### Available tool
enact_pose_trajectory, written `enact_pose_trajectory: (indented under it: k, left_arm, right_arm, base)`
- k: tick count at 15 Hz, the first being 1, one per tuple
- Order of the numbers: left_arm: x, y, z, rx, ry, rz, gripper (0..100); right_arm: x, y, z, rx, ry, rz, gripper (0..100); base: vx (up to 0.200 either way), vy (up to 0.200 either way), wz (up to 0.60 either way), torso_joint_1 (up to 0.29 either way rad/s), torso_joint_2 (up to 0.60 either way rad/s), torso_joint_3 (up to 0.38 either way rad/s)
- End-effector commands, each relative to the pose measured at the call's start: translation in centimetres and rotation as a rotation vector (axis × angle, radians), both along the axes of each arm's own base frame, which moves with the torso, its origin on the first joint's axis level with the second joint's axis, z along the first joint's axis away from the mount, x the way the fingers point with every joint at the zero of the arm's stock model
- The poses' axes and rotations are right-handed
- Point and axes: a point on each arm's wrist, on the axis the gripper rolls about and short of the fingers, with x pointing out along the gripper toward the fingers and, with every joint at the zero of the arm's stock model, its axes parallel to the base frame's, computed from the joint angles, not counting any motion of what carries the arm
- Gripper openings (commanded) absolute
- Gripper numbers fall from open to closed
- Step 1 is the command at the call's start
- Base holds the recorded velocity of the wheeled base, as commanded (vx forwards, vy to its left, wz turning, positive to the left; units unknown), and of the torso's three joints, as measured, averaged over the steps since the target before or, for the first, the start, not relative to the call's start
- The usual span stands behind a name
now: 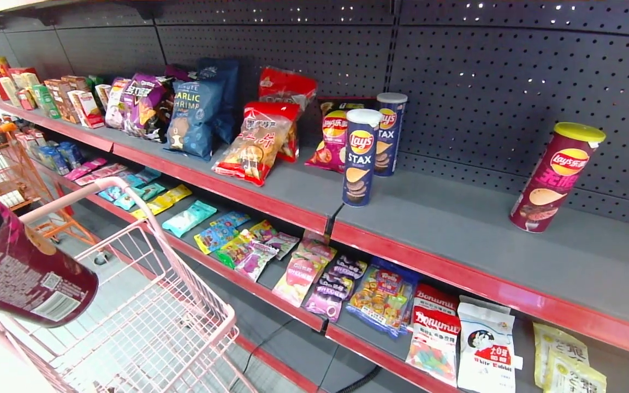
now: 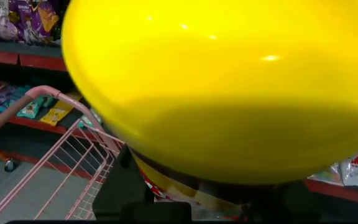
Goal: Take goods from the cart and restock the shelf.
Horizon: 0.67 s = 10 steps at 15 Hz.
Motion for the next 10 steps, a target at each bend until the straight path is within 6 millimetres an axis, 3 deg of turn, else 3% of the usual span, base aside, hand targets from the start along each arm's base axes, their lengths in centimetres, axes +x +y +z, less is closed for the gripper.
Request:
enact_pose_trajectory:
  k: [1, 3, 10]
  left_arm:
    - [-0.3, 0.0, -0.5, -0.001, 0.007, 0.0, 0]
    - [-0.7, -0.1, -1.6, -0.001, 0.024, -0.005, 0]
    - [-1.5, -0.1, -4.6, 0.008, 0.083, -0.006, 0]
  right_arm:
    - [0.0, 0.0, 0.0, 0.0, 0.0, 0.001, 100]
    - [0.0, 0.0, 0.0, 0.002, 0.002, 0.001, 100]
    - [0.0, 0.0, 0.0, 0.002, 0.002, 0.001, 100]
  base:
    - [0.0, 0.0, 0.0, 0.163, -0.36, -0.207]
    - [0.0, 0.0, 0.0, 0.164, -0.36, -0.208]
    - [0.0, 0.0, 0.0, 0.01, -0.02, -0.011]
